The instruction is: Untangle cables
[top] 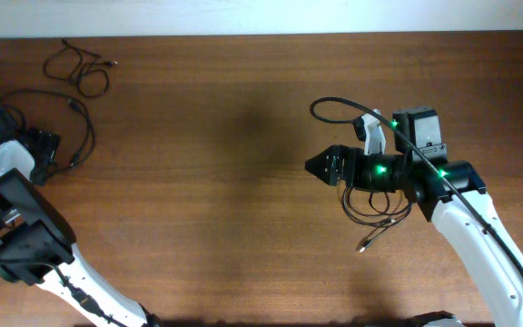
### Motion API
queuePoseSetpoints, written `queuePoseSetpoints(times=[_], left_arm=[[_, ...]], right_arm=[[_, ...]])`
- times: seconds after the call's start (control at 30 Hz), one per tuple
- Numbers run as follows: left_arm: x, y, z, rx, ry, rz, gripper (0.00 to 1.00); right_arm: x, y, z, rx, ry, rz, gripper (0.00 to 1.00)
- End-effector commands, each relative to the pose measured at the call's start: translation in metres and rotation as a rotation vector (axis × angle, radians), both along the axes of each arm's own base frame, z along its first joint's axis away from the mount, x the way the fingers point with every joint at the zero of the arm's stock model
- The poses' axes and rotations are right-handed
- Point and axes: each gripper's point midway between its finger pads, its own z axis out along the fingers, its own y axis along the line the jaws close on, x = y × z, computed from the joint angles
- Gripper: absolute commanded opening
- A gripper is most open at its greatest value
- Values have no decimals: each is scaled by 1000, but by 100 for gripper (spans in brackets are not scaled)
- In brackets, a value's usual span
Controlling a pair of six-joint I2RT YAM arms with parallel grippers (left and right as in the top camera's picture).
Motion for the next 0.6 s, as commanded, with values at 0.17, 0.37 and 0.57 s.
queuePoseSetpoints(times=[0.17, 0.37, 0.57], left_arm=[[29, -25, 34, 78, -70, -183, 77], [71, -71, 45, 111, -135, -333, 32], [99, -119, 48, 231, -112, -644, 57]], right_arm=[[2, 2, 1, -4, -12, 5, 99], [1, 2, 1, -3, -12, 5, 99], [1, 2, 1, -3, -12, 5, 99]])
